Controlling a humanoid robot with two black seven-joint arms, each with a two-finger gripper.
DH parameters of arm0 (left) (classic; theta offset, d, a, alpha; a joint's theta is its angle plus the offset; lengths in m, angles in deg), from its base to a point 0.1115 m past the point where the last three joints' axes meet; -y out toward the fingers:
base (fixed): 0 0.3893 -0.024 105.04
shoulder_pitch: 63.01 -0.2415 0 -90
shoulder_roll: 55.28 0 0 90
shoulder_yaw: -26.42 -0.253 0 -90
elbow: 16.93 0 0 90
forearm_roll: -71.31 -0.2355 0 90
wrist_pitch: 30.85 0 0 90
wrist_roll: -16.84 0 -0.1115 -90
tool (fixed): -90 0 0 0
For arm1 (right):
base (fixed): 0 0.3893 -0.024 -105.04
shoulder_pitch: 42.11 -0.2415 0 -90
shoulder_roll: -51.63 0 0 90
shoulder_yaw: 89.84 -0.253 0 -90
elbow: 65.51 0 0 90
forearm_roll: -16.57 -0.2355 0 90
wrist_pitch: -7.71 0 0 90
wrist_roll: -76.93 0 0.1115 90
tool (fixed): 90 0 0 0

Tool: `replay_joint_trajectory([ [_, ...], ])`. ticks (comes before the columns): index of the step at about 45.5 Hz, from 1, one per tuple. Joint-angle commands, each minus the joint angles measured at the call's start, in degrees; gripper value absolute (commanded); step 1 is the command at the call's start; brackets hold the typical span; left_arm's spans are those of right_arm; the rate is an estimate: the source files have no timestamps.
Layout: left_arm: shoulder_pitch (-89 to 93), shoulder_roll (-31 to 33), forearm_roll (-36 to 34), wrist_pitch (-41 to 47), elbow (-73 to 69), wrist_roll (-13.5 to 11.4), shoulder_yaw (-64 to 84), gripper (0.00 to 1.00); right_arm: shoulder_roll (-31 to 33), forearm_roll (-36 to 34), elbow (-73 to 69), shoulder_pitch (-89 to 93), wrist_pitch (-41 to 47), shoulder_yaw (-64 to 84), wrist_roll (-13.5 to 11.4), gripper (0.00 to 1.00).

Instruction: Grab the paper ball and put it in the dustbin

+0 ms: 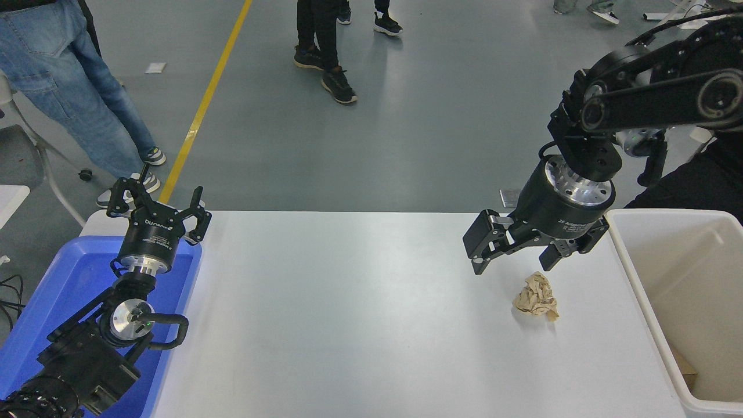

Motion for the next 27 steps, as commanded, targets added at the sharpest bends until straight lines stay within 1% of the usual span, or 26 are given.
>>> replay_joint_trajectory([
  [1, 0.0, 0.0, 0.0, -0.1, 0.0, 0.0, 0.0, 0.98, 0.0, -0.1, 0.0, 0.2, 0.0, 0.0, 0.0, 1.0],
  [27, 0.0, -0.1, 0.0, 0.0, 0.0, 0.0, -0.1, 0.98, -0.2, 0.0, 0.1, 0.5, 0.0, 0.1, 0.0, 1.0],
])
